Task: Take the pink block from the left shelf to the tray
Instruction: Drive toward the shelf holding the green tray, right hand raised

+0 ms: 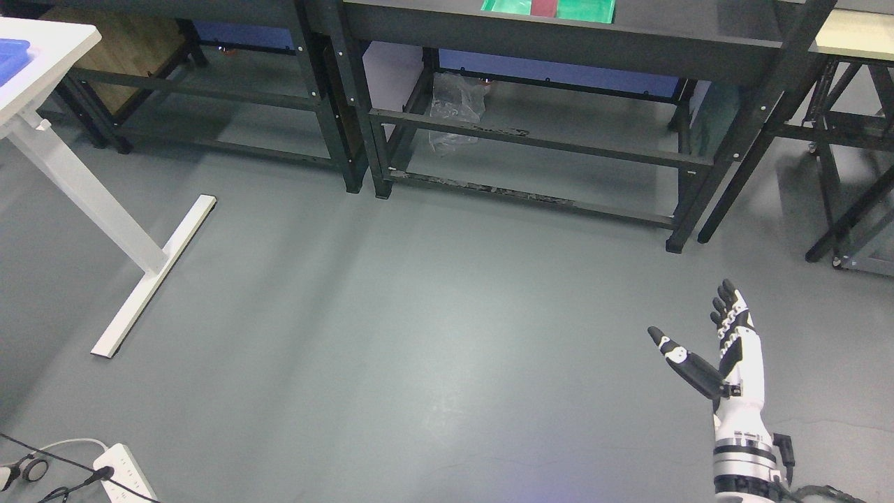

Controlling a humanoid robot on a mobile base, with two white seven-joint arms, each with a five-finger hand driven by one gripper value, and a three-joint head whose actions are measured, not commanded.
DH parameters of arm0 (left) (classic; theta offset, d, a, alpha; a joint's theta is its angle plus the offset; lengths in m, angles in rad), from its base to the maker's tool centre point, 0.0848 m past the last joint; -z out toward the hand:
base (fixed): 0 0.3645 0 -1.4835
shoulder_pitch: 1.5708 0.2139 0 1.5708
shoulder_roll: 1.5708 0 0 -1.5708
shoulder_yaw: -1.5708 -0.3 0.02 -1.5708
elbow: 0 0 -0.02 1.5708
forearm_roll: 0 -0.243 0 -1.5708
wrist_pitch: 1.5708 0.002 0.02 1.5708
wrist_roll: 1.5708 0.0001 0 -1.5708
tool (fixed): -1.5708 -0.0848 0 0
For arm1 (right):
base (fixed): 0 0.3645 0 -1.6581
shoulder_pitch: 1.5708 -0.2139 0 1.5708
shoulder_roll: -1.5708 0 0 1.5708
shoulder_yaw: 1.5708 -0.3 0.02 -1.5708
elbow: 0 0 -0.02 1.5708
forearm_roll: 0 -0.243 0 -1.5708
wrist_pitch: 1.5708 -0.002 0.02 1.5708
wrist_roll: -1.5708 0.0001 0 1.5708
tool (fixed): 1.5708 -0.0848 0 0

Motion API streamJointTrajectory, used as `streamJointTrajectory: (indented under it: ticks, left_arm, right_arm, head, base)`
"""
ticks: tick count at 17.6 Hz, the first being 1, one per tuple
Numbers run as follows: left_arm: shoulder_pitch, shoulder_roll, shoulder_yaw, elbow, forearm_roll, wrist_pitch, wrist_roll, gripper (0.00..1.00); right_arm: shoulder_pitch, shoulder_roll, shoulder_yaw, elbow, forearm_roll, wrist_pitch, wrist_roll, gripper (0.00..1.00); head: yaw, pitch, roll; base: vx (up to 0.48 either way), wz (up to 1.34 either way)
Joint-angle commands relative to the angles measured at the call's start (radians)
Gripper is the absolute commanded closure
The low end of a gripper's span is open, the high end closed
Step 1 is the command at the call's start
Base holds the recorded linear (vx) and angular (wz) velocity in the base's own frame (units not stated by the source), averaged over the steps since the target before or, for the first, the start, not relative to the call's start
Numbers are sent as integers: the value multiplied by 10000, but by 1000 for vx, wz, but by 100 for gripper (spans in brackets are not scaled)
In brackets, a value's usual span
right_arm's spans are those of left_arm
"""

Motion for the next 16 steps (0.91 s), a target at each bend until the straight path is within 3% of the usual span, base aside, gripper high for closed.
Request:
streamJointTrajectory:
  ticks: [1, 16]
  left_arm:
    - [0, 175, 0, -175, 77, 8, 3, 0]
    - [0, 175, 0, -175, 77, 8, 3, 0]
  right_arm:
    - [39, -175, -88, -156, -10, 1, -4, 0]
    - [-38, -175, -272, -110, 327, 1, -142, 0]
  head:
    - [0, 0, 0]
    - [0, 0, 0]
  base:
    - [0, 0]
    - [2, 0]
